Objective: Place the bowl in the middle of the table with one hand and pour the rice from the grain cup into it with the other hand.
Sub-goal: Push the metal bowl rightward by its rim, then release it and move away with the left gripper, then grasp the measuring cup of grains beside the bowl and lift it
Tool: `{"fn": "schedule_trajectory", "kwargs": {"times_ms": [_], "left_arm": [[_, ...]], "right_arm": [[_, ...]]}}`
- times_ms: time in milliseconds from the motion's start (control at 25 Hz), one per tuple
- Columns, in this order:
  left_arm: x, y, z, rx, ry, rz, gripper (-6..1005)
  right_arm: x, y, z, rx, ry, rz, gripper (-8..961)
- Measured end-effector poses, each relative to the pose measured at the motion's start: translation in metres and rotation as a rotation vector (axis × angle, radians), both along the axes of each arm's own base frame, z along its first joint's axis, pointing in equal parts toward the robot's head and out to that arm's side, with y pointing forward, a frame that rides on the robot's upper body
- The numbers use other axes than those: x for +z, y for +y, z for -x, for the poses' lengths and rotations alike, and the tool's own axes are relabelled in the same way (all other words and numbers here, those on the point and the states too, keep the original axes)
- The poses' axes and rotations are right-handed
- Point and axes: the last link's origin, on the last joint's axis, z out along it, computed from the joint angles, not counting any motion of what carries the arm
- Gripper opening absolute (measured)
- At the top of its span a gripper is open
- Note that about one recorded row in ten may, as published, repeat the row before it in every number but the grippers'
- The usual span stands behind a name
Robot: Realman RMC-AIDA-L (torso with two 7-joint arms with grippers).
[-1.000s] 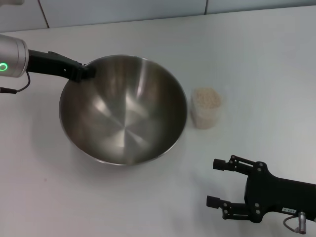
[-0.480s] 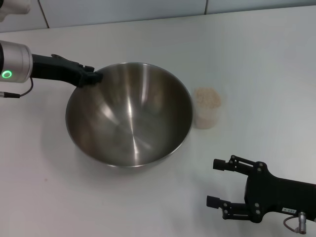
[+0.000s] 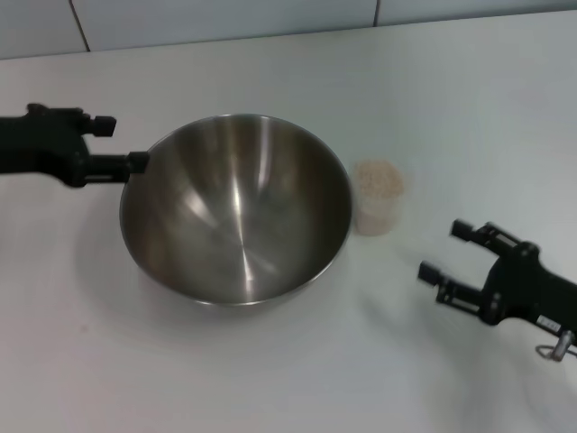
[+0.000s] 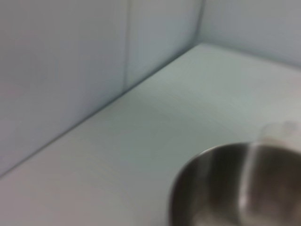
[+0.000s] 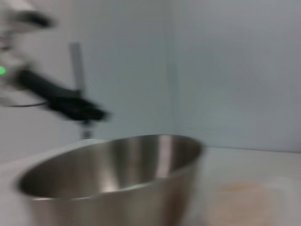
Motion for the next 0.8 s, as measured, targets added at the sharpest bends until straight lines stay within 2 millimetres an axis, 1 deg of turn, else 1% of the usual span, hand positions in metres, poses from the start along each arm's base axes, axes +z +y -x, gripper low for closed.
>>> {"fn": "schedule_trajectory", "kwargs": {"times_ms": [40, 80, 120, 200, 240, 320, 400, 440, 480, 640, 680, 800], "left_arm": [[0.004, -0.01, 0.003, -0.038, -0.04, -0.007, 597], [0.004, -0.01, 0.003, -0.038, -0.04, -0.007, 625], [0.011, -0.03, 0.015, -0.096, -0.105, -0.042, 654], [0.013, -0.04, 0.021, -0.116, -0.129, -0.059, 679], [0.013, -0.04, 0.021, -0.116, -0.129, -0.059, 692], [0.011, -0.055, 0.032, -0.152, -0.146, -0.058, 717], [0.007, -0.064, 0.036, -0.171, -0.156, -0.032, 717], [0.004, -0.068, 0.037, -0.171, -0.164, -0.01, 717], [0.004, -0.068, 0.037, -0.171, -0.164, -0.01, 717], [0.0, -0.068, 0.035, -0.176, -0.167, 0.016, 716], [0.0, -0.068, 0.035, -0.177, -0.166, 0.019, 716], [-0.002, -0.068, 0.033, -0.182, -0.165, 0.03, 716]], "right_arm": [[0.004, 0.004, -0.007, -0.068, -0.014, -0.081, 769], [0.004, 0.004, -0.007, -0.068, -0.014, -0.081, 769], [0.006, 0.007, -0.01, -0.097, -0.022, -0.113, 768], [0.01, 0.011, -0.015, -0.136, -0.031, -0.154, 768], [0.011, 0.016, -0.016, -0.153, -0.032, -0.169, 767], [0.014, 0.023, -0.017, -0.174, -0.03, -0.192, 766], [0.016, 0.031, -0.017, -0.186, -0.033, -0.211, 765], [0.016, 0.04, -0.016, -0.187, -0.04, -0.216, 765], [0.016, 0.04, -0.016, -0.187, -0.04, -0.216, 765], [0.013, 0.057, -0.009, -0.178, -0.055, -0.205, 763], [0.013, 0.057, -0.009, -0.178, -0.055, -0.205, 762], [0.009, 0.065, -0.006, -0.184, -0.063, -0.191, 761]]}}
